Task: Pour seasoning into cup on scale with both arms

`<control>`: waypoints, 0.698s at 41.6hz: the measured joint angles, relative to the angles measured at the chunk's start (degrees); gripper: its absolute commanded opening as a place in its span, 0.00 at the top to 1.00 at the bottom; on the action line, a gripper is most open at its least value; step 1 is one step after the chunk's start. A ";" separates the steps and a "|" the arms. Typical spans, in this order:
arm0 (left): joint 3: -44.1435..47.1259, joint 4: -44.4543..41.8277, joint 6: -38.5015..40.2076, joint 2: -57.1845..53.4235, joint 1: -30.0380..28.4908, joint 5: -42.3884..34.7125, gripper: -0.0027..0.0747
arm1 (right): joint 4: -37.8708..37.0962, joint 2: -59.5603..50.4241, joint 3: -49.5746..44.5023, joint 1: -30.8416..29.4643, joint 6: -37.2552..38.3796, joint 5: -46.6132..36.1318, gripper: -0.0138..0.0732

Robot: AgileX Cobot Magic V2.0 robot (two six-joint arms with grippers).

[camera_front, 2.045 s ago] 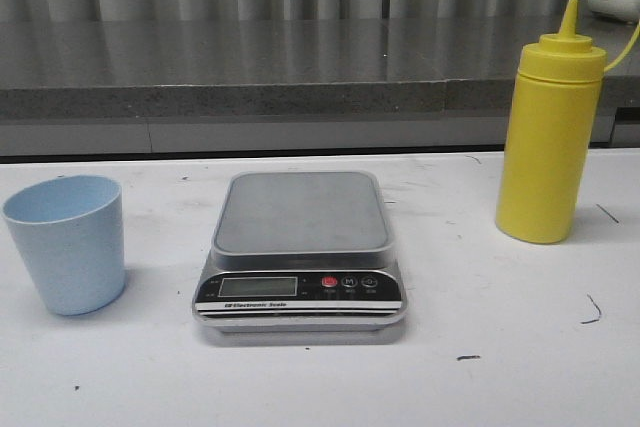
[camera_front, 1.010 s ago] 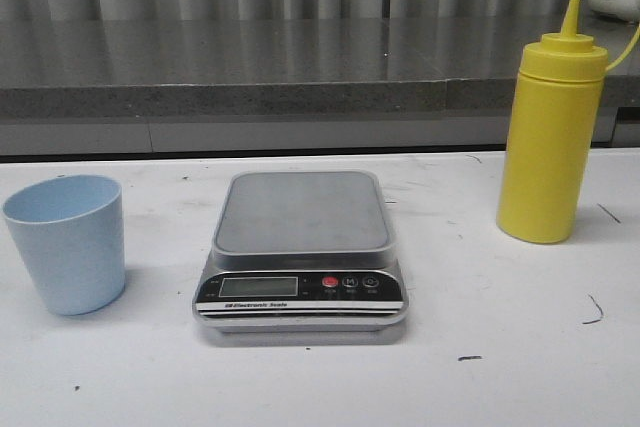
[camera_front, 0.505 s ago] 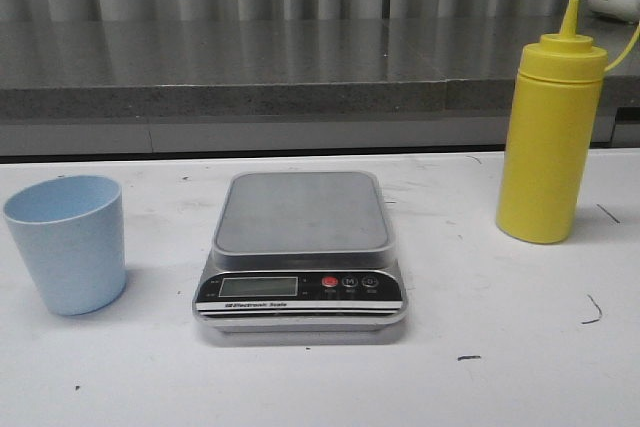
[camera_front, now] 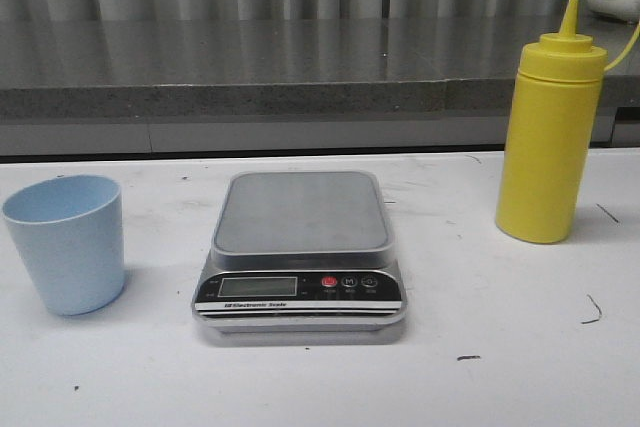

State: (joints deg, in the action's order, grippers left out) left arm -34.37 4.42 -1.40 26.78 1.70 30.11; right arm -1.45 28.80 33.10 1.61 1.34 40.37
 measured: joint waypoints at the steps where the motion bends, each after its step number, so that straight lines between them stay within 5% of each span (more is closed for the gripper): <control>1: 0.00 -0.04 0.00 0.12 0.00 0.09 0.99 | 0.00 0.13 0.00 0.00 0.00 0.12 0.98; 10: 0.00 -0.13 0.00 1.26 0.00 0.09 0.96 | -0.11 0.47 0.00 0.00 -0.55 0.54 0.91; 14: 0.00 -0.13 0.00 1.40 0.00 0.09 0.76 | -0.33 0.47 0.00 0.00 -1.34 0.68 0.69; 18: 0.00 -0.13 0.00 1.40 0.00 0.09 0.41 | -0.33 0.47 0.00 0.00 -1.34 0.89 0.42; 21: 0.00 -0.13 0.00 1.40 0.00 0.09 0.26 | -0.44 0.47 0.00 0.00 -1.34 0.93 0.32; 29: 0.00 -0.13 0.00 1.40 0.00 0.09 0.21 | -0.44 0.47 0.00 0.00 -1.34 0.93 0.29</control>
State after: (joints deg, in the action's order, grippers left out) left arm -34.37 4.28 -1.40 28.17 1.70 30.19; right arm -1.89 29.27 33.10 1.61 0.00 41.29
